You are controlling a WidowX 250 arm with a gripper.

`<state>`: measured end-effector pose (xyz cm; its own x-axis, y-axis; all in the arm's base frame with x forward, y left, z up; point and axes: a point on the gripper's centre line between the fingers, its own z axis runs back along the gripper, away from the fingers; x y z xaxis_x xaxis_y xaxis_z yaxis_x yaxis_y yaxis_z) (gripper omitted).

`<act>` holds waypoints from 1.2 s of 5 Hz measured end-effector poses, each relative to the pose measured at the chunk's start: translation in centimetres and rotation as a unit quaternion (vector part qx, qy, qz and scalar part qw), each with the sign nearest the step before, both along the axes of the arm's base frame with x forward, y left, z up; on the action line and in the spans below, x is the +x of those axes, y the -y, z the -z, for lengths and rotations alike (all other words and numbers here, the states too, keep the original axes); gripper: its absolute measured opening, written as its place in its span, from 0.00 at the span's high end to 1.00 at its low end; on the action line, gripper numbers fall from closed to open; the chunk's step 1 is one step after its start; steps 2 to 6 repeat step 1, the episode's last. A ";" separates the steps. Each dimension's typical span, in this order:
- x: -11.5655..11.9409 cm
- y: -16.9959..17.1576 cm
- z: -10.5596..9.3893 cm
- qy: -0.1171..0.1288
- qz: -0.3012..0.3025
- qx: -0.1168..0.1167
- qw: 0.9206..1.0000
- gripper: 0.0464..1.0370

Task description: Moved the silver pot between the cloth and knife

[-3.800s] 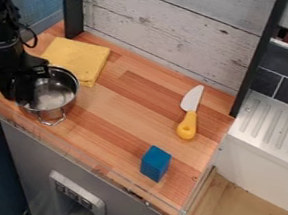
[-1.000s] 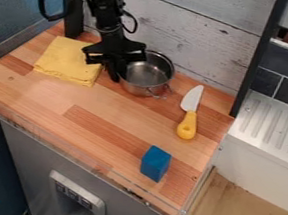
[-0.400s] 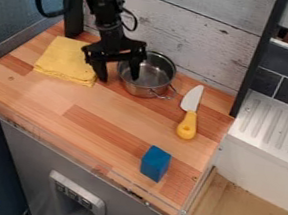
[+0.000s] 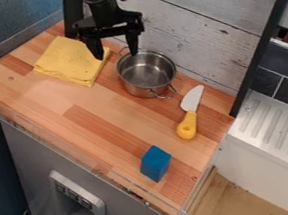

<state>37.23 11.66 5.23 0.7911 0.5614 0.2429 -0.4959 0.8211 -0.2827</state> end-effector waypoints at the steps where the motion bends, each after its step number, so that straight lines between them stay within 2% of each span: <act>1: 0.1 -0.1 -0.4 0.005 0.003 0.003 1.000 0.04; 6: 0.1 -0.1 -0.4 0.005 0.003 0.003 1.000 0.04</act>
